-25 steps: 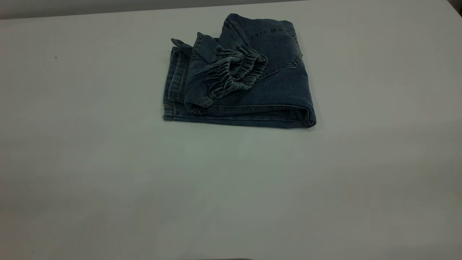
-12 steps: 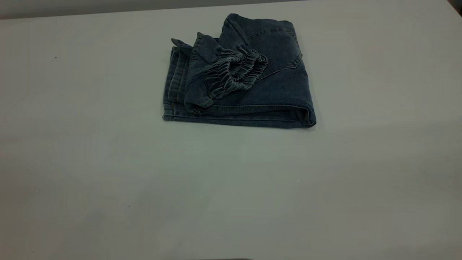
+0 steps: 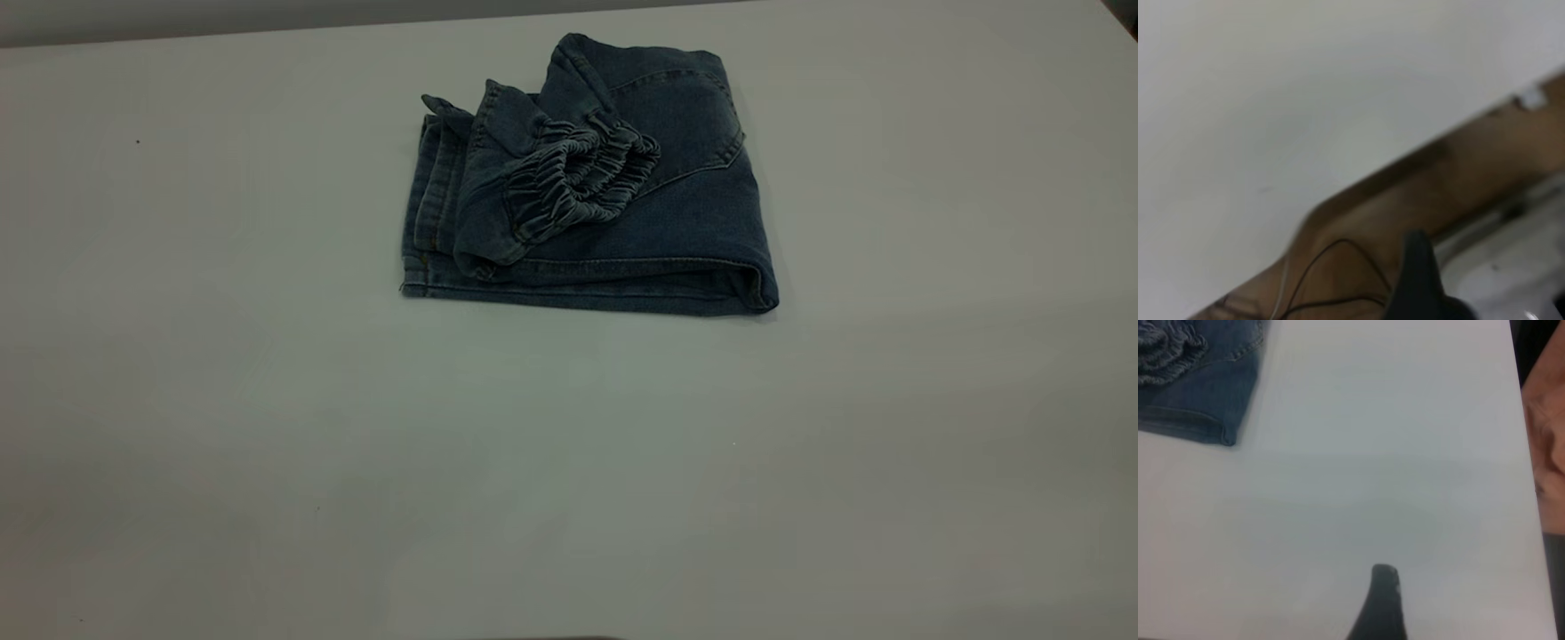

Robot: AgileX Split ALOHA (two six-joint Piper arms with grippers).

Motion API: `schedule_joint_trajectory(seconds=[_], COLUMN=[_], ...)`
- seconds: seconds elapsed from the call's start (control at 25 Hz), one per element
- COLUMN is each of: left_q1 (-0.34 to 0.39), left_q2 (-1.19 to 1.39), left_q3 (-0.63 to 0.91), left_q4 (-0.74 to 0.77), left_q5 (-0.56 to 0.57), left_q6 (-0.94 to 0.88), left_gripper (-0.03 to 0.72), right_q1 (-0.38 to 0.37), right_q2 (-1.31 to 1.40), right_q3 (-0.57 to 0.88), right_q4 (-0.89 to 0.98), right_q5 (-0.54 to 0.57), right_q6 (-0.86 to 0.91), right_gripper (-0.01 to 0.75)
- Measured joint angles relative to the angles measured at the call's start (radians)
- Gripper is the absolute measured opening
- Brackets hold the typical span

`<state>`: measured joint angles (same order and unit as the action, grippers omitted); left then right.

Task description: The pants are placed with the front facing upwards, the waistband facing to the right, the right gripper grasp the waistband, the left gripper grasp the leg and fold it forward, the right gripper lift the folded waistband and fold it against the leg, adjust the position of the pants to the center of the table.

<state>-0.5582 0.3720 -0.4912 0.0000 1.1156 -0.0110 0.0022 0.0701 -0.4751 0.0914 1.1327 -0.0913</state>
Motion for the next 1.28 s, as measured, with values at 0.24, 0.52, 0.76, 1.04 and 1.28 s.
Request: schedule_joint_trajectory(seconds=[0.24,0.52,0.76,1.04,1.28], left_q1=[0.000,0.000,0.051,0.478,0.559], left_q2=[0.000,0.000,-0.043,-0.255,-0.389], left_q3=[0.000,0.000,0.000,0.000,0.000], left_q4=[-0.109,-0.109,-0.118,-0.124,-0.126], left_q5=[-0.002,-0.002,-0.002,0.002,0.023], left_q6=[0.152,0.156,0.158,0.159,0.159], left_gripper=[0.482,0.482,0.482,0.482,0.482], right_q1=[0.000,0.000,0.000,0.000,0.000], right_q2=[0.000,0.000,-0.001,-0.008,-0.016], right_q3=[0.000,0.000,0.000,0.000,0.000], right_q4=[0.000,0.000,0.000,0.000,0.000], right_q5=[0.000,0.000,0.000,0.000,0.000], right_q6=[0.000,0.000,0.000,0.000,0.000], right_gripper=[0.566,0.566,0.566,0.566,0.566])
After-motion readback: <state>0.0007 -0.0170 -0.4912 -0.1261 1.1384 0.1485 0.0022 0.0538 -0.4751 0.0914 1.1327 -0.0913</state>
